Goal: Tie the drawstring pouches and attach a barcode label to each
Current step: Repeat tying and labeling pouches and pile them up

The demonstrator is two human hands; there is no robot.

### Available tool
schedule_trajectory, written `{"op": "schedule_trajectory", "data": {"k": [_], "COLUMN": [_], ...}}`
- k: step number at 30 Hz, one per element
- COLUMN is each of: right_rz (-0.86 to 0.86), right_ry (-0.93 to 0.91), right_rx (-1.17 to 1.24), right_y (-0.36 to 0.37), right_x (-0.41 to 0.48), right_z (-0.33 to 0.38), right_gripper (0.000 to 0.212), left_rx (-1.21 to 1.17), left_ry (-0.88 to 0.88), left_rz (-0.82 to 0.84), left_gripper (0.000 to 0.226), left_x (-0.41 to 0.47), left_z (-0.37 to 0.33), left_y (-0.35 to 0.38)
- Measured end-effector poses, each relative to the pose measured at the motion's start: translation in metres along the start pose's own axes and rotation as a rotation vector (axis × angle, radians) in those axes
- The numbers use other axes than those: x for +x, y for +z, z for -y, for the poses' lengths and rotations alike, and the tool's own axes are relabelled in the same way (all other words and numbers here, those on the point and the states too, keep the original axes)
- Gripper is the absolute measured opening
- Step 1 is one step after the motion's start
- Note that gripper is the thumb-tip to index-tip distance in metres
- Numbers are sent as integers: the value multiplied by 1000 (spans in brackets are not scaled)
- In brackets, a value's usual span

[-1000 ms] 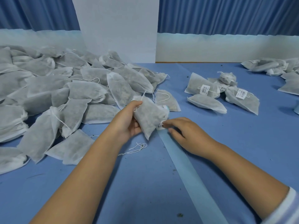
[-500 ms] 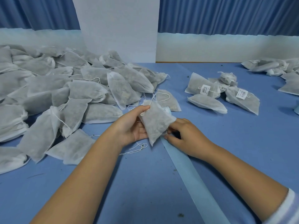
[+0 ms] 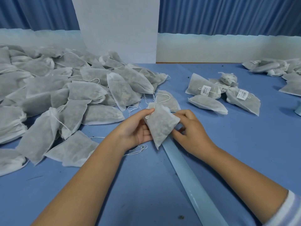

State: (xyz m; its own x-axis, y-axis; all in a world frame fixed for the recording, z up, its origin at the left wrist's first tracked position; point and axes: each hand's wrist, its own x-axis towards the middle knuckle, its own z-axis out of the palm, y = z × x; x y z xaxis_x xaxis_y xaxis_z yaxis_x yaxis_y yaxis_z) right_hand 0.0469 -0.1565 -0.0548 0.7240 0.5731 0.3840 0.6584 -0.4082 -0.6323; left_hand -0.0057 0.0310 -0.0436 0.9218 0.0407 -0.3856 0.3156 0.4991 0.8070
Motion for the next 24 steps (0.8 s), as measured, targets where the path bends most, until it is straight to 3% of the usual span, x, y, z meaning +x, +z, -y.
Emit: {"op": "schedule_trajectory", "data": {"k": [3,15,24], "right_rz": [-6,-107,-236], "right_ry": [-11,-84,-226], "right_rx": [-26,65,-73], "right_y": [0,-4,-7], "right_x": [1,0,0], "right_z": [2,2,1], "right_gripper": [23,26,20], "left_rx": [-40,-236,-273], "left_ry": [-19,-103,-76], "left_rz": [52,312,255], "left_gripper": [55,56,58], "left_x": [-2,-1,3], "left_z": [-1,0,-1], "left_y": [0,-13,-15]}}
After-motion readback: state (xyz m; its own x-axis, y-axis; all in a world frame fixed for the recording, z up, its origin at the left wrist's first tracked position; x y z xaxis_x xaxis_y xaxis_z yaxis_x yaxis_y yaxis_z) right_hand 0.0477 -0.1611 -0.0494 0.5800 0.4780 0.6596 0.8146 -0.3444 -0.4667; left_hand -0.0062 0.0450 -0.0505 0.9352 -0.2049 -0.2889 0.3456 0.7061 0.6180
